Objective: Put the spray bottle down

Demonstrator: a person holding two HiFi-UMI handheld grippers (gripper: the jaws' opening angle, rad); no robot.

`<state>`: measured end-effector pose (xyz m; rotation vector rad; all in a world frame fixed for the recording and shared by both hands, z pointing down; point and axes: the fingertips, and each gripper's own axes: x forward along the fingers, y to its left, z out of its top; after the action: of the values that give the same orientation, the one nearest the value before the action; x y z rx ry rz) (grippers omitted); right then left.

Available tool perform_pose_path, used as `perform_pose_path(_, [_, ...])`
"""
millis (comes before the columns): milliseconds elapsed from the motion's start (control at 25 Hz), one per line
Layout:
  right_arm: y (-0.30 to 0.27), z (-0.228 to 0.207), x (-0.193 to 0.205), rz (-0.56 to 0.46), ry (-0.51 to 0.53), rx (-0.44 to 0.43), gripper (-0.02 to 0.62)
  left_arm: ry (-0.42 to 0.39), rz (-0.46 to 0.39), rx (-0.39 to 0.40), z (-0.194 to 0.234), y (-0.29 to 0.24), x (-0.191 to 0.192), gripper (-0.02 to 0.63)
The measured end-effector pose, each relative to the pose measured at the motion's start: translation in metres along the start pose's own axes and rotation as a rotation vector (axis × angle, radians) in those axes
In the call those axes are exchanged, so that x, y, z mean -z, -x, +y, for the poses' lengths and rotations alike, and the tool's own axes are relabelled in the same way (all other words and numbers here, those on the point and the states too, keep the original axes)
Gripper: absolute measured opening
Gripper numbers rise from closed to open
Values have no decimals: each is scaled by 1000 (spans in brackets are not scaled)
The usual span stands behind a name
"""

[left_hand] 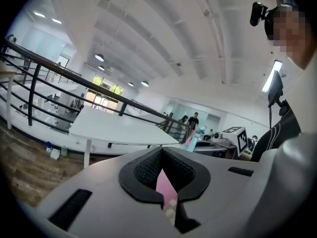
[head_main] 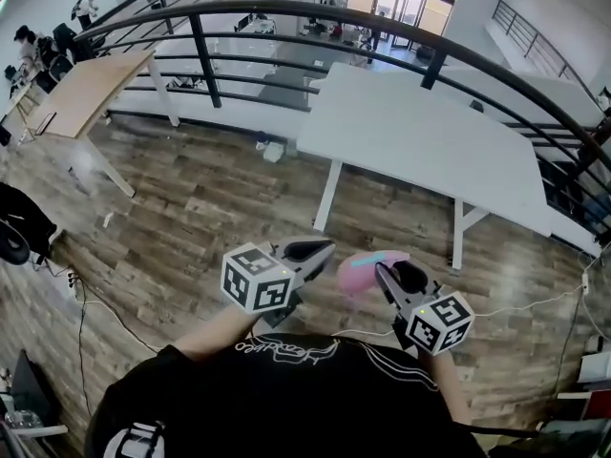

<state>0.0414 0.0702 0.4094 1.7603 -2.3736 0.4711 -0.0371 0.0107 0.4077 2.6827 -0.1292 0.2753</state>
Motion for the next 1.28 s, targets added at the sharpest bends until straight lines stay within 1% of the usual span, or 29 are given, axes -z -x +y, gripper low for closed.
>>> perform_pose_path(120, [-14,-21,-14,-19,-5,7,127,-3,-1,-6,17,-10,-12,8])
perform_pose_path(280, [-33,-48,-22,-23,-9,0,127,-14,-7,-20,36,-24,-25,8])
perform_pose_path(480, [-74,-86,-30,-23,1,-46,127,27,-11,-55,75,-51,-28,8])
perform_pose_path(600, [-102,-116,-31,0,-13,-76,127,52,-2,-80,100,-73,-37,8])
perform_pose_path(800, [-151,-167,-44,20,-2,-129,127,70,-9,-120,148,-118,-66,8])
perform_pose_path(920, [-174,-204,-57,35,3,-156,127,90,-10,-129,173,-153,-84,8])
perform_pose_path(1120, [-205,-270,-73,43,6,-160,127,98,4,-162,213,-203,-105,8])
perform_pose_path(1280, [-229,-305,-77,60,23,-159,127,107,2,-182,235,-229,-121,8])
